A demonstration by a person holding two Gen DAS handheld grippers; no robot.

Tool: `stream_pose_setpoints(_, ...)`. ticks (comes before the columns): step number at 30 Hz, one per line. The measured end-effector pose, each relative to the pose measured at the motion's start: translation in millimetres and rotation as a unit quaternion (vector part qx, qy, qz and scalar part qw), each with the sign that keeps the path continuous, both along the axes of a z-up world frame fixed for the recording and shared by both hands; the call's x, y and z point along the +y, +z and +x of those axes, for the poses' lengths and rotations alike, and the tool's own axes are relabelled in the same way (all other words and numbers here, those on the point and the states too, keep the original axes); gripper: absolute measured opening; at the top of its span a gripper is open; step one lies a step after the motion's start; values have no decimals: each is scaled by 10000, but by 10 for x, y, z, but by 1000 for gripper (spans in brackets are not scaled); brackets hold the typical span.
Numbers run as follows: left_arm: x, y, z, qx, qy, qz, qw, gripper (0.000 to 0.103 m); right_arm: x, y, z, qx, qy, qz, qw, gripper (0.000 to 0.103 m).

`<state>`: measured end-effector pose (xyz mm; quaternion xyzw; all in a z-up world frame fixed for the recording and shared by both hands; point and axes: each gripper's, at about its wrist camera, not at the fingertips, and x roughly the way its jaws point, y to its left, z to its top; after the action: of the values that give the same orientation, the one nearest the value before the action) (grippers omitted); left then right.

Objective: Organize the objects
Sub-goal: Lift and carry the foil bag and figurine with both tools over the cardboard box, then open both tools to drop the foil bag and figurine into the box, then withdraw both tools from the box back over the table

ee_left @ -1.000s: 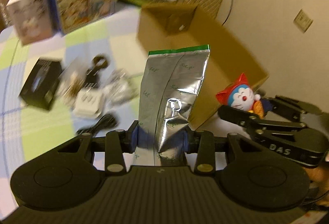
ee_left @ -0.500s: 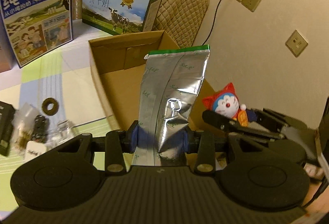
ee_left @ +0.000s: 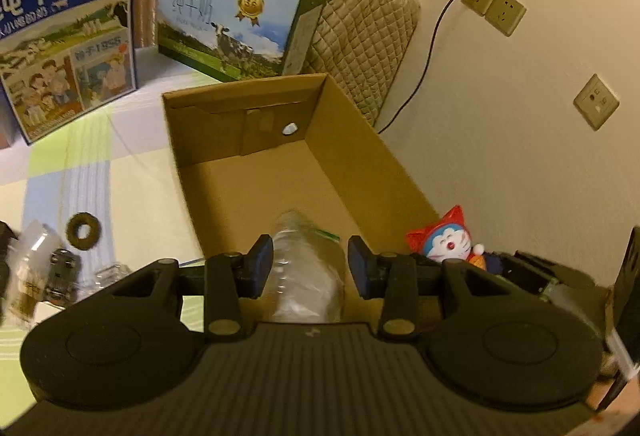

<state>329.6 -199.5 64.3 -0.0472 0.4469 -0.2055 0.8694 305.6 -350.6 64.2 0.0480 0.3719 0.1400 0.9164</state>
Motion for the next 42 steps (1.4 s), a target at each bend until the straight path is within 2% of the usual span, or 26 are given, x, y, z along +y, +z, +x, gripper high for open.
stream_pose_setpoints(9,331,-30,-173,35,164,76,9998,45,97,-35,33,129,21,101,9999,47)
stream_pose_setpoints(14,489,27,-310,-28,244,113,9996,52,70,56,-5,-18,-44,385,9992,59)
stream_pose_setpoints(17,618,87,-420,-84,300,97,9995,54,69,180,-71,-88,-78,423,9990,59)
stream_pose_setpoints(26,1212,401,-1053,-295,716,247,9967,63,241,583,-585,-326,146,700,9969,60)
stream_pose_setpoints(31,1547,619,-1464,-483,1048,337,9927,76,464,724,-943,-383,500,754,9952,60)
stream_pose_setpoints(36,1850,765,-1873,-626,1358,428,9878,81,662,760,-1264,-380,778,765,9933,60)
stream_pose_setpoints(42,2133,752,-2225,-692,1556,451,9844,85,900,709,-1589,-332,1090,680,9912,61)
